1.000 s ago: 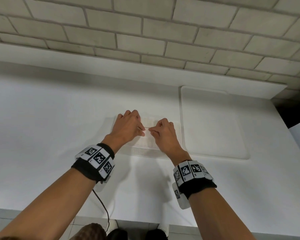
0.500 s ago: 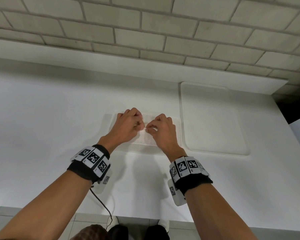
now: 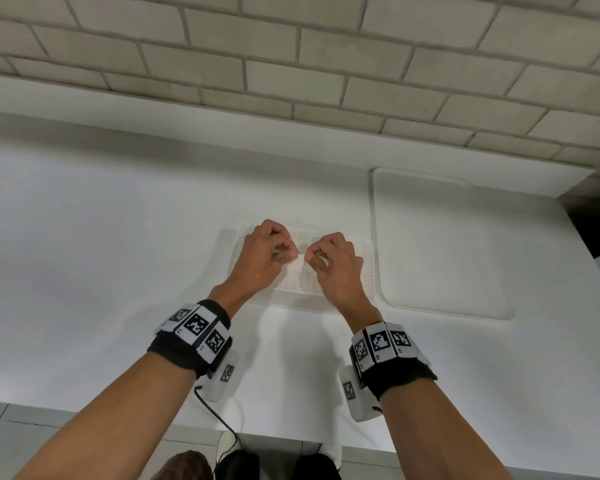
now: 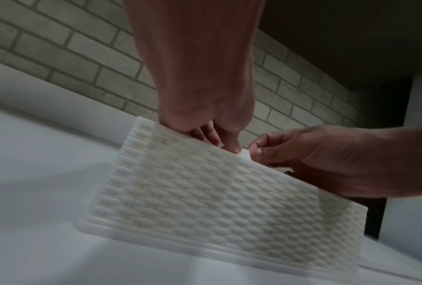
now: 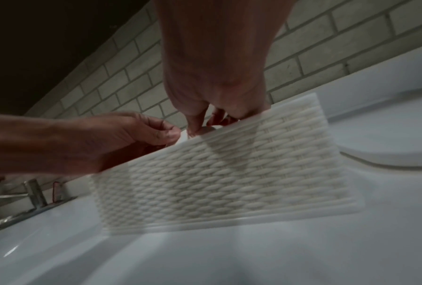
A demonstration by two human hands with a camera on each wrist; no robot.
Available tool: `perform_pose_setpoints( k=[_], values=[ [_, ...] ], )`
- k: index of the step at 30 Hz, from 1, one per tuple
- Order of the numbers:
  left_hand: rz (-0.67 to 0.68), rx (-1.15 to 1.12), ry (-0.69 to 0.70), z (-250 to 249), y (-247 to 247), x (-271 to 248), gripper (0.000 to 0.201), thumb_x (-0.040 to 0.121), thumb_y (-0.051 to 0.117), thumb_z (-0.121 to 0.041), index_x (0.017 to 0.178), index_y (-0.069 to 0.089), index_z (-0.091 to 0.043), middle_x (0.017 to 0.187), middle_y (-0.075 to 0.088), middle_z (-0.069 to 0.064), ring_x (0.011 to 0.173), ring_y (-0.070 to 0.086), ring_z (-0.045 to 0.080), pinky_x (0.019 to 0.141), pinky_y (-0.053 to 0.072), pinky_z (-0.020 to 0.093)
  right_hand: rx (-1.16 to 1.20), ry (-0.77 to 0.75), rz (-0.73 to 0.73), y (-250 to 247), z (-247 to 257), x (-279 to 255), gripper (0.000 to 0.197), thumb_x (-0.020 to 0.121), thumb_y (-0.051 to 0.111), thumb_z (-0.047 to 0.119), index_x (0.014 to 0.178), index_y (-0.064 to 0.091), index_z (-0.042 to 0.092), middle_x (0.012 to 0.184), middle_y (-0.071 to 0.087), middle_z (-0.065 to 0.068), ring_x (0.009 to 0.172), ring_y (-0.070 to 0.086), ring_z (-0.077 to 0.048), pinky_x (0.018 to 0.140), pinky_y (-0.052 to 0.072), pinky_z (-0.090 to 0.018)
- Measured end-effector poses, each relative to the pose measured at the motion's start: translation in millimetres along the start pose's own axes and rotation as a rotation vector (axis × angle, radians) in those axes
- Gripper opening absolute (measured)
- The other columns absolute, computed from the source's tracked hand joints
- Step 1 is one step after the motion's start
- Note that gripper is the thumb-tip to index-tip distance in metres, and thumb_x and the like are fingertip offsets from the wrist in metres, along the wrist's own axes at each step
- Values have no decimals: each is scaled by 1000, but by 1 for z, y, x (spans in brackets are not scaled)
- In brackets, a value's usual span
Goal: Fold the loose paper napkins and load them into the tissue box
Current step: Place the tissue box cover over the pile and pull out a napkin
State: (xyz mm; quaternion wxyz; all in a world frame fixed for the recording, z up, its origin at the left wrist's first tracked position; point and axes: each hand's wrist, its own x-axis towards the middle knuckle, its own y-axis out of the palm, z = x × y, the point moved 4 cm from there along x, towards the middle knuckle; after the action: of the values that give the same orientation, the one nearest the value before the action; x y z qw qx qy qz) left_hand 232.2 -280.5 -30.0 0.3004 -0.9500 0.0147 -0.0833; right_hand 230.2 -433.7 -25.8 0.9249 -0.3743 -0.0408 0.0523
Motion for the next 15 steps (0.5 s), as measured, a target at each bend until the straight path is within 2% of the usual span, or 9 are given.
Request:
perform_pose_setpoints(
  k=[1, 3, 7, 10, 15],
  values=[
    [3, 30, -2, 1, 1, 0, 10, 81, 70, -1, 84, 73, -10, 99, 50, -10, 100, 58, 24, 92, 52, 42, 24, 1, 6, -1, 0, 0, 12, 90, 63, 16, 84, 67, 25, 107, 53, 9, 105, 50, -13, 82, 18, -31],
    [2, 84, -1, 1, 2, 0, 15, 81, 68, -2, 81, 72, -16, 98, 47, -18, 100, 58, 21, 95, 47, 50, 55, 5, 13, -1, 1, 1, 9, 88, 67, 20, 83, 67, 28, 107, 52, 11, 106, 50, -12, 83, 18, -31],
    [14, 126, 4, 3, 3, 0, 22, 81, 64, 2, 78, 67, -19, 101, 49, -12, 99, 57, 17, 101, 38, 49, 45, 22, -8, 2, 2, 2, 13, 90, 63, 15, 84, 68, 25, 107, 52, 9, 106, 48, -13, 78, 16, -30],
    [23, 118, 16, 0, 4, 0, 25, 84, 63, 0, 76, 61, -24, 103, 50, -10, 101, 55, 14, 105, 33, 46, 38, 25, -3, 2, 2, 1, 14, 92, 60, 16, 84, 67, 26, 105, 49, 11, 105, 47, -12, 79, 17, -31],
    [15, 63, 7, 2, 3, -1, 21, 88, 62, -10, 77, 58, -28, 101, 48, -15, 102, 55, 16, 103, 37, 48, 64, 42, 0, 1, 5, 0, 15, 93, 57, 16, 85, 66, 26, 106, 49, 9, 105, 45, -11, 79, 17, -31]
  ],
)
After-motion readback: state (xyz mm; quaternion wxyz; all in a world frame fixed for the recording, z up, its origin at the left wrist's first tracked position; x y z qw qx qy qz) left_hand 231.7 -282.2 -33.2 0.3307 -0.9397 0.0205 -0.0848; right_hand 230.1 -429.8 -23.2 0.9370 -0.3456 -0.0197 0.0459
